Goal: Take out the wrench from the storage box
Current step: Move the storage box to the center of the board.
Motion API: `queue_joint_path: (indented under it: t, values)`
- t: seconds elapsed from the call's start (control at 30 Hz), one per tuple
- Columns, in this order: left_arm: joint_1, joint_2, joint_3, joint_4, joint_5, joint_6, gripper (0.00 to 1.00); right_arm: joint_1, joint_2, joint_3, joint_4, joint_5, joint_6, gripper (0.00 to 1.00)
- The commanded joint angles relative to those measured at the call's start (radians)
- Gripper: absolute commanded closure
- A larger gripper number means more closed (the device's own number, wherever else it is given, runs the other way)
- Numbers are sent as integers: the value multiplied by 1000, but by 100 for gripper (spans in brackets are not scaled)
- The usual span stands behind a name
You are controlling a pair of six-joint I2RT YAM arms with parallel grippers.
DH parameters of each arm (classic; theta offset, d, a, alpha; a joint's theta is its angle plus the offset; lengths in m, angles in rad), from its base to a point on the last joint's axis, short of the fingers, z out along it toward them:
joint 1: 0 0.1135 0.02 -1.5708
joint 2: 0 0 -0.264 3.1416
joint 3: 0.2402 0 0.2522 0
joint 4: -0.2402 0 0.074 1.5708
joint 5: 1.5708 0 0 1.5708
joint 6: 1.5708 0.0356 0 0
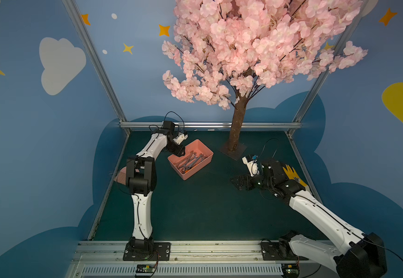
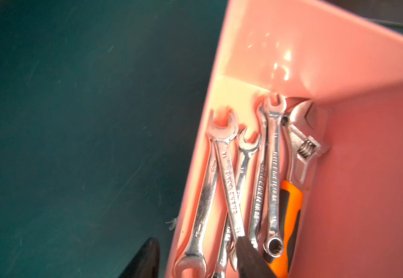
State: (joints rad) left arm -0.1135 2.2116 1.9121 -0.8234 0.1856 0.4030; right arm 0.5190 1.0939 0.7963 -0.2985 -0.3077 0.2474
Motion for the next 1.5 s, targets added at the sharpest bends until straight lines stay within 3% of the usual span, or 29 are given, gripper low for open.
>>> queue_joint_path:
  t: [0.0,0.13,0.27,0.53,0.83,1.03,1.47]
  values:
    - [7,10,27,-43,-40,10,64,2,10,-7,-6,24,5,2]
    - [-2,21,30,-42,-62,-1,86,4,20,-11,1,25,9,2]
    - [-13,14,28,-47,-96,-9,92,2,32,-18,14,22,12,2]
    - [-72,-68,-47,-64,-154,-98,94,1,61,-14,14,39,11,2]
    - [-178,-263,-332,21,-284,-461,97,-13,109,34,-76,147,69,2]
    - [-264,-364,-487,53,-313,-724,97,-30,124,46,-94,144,90,2]
    - [-515,-461,-654,135,-324,-1004,97,-45,101,46,-139,131,87,2]
